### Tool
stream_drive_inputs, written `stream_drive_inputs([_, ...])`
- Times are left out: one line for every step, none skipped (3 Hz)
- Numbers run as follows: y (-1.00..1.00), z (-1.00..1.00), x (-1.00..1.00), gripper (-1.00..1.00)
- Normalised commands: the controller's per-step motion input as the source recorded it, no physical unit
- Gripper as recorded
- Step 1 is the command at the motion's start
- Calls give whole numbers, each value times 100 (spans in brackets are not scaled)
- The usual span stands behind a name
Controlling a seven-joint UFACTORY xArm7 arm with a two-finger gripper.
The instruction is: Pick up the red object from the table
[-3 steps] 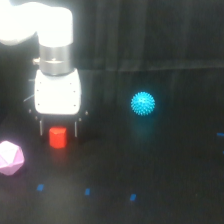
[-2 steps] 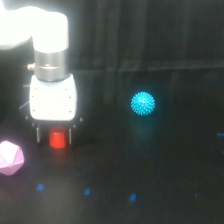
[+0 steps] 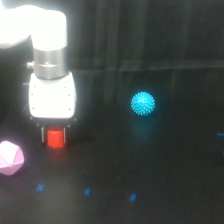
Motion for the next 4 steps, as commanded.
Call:
stream_drive_inputs([26, 42, 19, -100])
stream_drive_inputs([49, 97, 90, -82])
stream_drive_inputs([59, 90, 32, -100])
stream_drive_inputs([99, 52, 100, -100])
